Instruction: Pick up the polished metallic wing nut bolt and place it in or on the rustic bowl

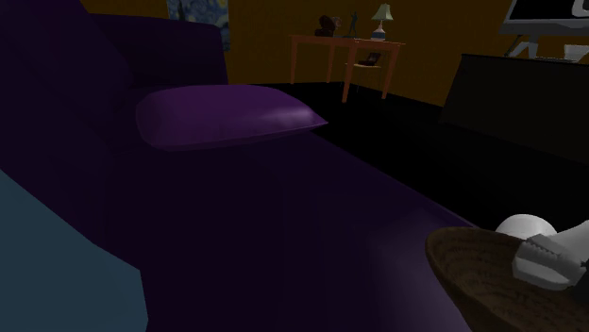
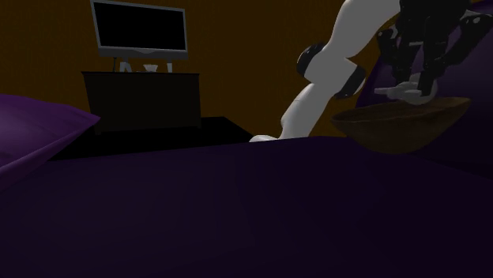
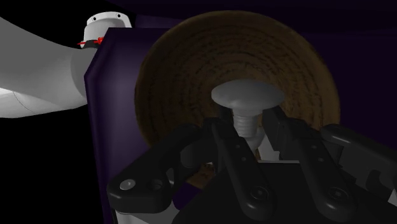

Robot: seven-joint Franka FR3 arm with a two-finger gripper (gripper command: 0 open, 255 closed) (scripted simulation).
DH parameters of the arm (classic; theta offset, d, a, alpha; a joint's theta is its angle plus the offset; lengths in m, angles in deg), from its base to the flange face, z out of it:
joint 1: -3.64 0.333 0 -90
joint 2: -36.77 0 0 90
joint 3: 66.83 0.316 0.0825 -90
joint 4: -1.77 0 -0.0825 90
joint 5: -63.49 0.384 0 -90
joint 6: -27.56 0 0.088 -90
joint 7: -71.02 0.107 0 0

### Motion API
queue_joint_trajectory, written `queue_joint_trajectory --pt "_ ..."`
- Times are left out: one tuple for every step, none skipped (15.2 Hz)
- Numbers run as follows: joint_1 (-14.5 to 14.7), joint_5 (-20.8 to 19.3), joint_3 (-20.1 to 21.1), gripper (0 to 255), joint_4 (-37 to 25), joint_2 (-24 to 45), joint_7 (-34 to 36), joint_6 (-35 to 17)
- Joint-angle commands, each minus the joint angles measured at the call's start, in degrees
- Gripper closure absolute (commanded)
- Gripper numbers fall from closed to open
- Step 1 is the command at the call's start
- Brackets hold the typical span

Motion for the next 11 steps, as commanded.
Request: queue_joint_trajectory --pt "0.19 0.05 -0.16 255 0.67 -0.39 -0.21 -0.25" --pt "0.19 0.05 -0.16 255 0.66 -0.39 -0.21 -0.24" --pt "0.19 0.05 -0.16 255 0.66 -0.39 -0.21 -0.24" --pt "0.19 0.06 -0.16 255 0.66 -0.39 -0.21 -0.24" --pt "0.19 0.06 -0.16 255 0.66 -0.39 -0.21 -0.24" --pt "0.18 0.05 -0.15 255 0.65 -0.38 -0.20 -0.24" --pt "0.19 0.06 -0.16 255 0.66 -0.39 -0.21 -0.24" --pt "0.19 0.06 -0.16 0 0.66 -0.39 -0.21 -0.25" --pt "0.19 0.06 -0.15 0 0.66 -0.39 -0.21 -0.25" --pt "0.19 0.06 -0.15 0 0.66 -0.39 -0.21 -0.25" --pt "0.19 0.06 -0.15 0 0.66 -0.39 -0.21 -0.25"
